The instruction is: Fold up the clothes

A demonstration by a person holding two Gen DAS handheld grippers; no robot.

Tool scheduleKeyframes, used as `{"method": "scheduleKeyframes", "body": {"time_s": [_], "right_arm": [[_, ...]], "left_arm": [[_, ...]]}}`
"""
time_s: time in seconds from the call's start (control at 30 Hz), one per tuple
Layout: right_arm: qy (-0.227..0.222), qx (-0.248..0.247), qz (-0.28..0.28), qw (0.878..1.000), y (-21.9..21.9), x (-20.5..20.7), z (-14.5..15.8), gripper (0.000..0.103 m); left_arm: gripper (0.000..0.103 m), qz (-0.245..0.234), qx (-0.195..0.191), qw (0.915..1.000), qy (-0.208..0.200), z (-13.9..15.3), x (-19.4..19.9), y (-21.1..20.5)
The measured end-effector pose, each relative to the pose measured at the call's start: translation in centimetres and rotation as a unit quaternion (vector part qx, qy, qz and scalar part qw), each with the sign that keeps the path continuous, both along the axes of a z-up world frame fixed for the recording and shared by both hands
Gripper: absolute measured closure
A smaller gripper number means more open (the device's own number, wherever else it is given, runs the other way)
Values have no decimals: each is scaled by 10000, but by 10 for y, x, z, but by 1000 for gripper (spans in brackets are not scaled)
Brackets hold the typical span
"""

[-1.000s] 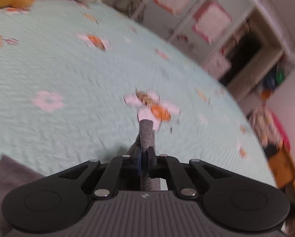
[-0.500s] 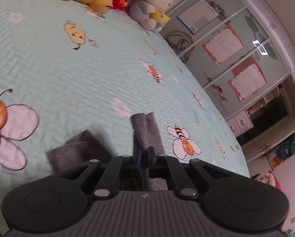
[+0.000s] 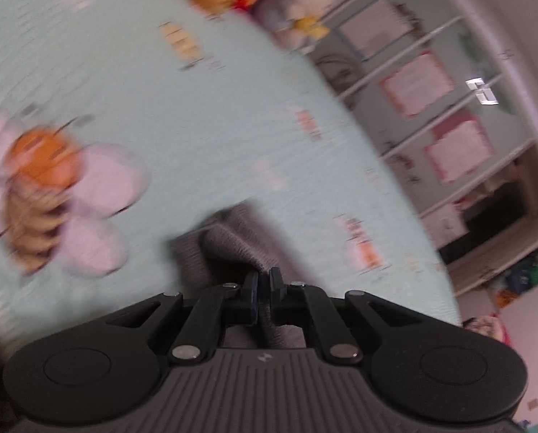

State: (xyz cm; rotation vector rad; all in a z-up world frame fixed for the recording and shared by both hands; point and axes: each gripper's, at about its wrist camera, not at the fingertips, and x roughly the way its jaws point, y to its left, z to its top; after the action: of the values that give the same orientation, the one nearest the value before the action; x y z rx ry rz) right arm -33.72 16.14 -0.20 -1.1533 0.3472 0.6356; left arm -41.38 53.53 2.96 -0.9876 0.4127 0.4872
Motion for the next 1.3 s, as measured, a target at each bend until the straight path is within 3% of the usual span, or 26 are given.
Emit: {"method": "scheduleKeyframes", "body": {"time_s": [0.3, 0.47, 0.57, 0.67, 0.77, 0.87, 0.97, 1.03, 1.07, 1.13, 1.17, 1.23, 1.3], "right_arm": [[-29, 221, -185, 9996, 1, 6, 16, 101], [43, 135, -220, 9997, 1, 5, 9, 102], [69, 190, -220, 9996, 1, 4, 8, 101], [60, 237, -149, 9996, -1, 3, 8, 101], [39, 283, -79, 9996, -2, 2, 8, 101], [-65, 331, -18, 9994, -5, -2, 6, 101], [-169, 379, 44, 9991, -7, -7, 4, 97], [-205, 542, 96, 9983, -12, -13, 5, 82], [-154, 721, 65, 9973, -16, -15, 8, 79], [72, 1171, -125, 9930, -29, -16, 18, 67], [208, 1474, -272, 9885, -37, -15, 24, 66], [558, 2352, -753, 9674, -64, -5, 43, 66], [902, 3203, -1226, 9350, -90, 4, 61, 66]], "left_arm": [[99, -178, 30, 9998, 16, 3, 1, 3], [99, -171, -25, 9998, -56, 5, -4, 1], [98, -137, 83, 9998, 146, 3, -5, 3], [97, -216, -76, 9995, 234, -10, -8, 7], [94, -109, -104, 9996, 243, -5, -12, 6], [84, 151, -66, 9991, 390, 6, -21, 1], [79, 640, 3, 9962, 587, 17, -36, -8], [78, 608, 161, 9963, 587, 25, -37, -20], [77, 550, 258, 9964, 587, 29, -36, -27], [73, 342, 458, 9967, 581, 36, -30, -41], [70, 100, 562, 9968, 567, 39, -22, -49], [68, -457, 795, 9943, 544, 42, -1, -67], [63, -1028, 1027, 9879, 541, 44, 25, -85]]}}
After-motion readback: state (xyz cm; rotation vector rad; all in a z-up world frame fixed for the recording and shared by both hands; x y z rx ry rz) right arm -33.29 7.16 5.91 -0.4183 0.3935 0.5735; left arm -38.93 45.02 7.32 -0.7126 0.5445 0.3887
